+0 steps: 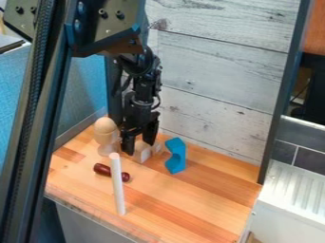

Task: Pickup the cube and place it on top of the blue arch

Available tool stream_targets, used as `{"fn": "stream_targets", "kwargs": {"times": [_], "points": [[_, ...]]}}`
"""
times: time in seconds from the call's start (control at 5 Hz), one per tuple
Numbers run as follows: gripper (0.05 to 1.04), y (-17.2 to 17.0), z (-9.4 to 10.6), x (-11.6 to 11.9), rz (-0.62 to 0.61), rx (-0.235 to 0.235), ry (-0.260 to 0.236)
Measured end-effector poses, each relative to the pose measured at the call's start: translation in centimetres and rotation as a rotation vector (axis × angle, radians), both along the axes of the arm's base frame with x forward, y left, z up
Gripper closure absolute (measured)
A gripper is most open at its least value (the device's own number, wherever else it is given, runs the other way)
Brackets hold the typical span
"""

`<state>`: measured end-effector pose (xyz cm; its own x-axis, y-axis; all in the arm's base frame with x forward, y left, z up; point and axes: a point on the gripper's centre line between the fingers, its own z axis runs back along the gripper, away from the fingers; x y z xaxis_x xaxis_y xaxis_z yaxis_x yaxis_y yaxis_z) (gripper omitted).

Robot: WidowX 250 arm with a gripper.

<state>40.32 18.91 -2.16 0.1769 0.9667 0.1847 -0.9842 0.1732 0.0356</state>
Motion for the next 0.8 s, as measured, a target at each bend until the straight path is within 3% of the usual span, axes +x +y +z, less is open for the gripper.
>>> {"fn": "stream_targets", "kwargs": {"times": [0.2, 0.4, 0.6, 0.8], "points": [[0.451, 0.0, -0.7, 0.4, -0.016, -0.017, 0.011], [0.529, -0.3, -0.9, 0.3, -0.022, -0.034, 0.007], [0.529, -0.8, -0.8, -0.3, -0.055, -0.066, 0.013], [0.529, -1.6, 1.4, -0.6, -0.105, -0.105, -0.007]]}}
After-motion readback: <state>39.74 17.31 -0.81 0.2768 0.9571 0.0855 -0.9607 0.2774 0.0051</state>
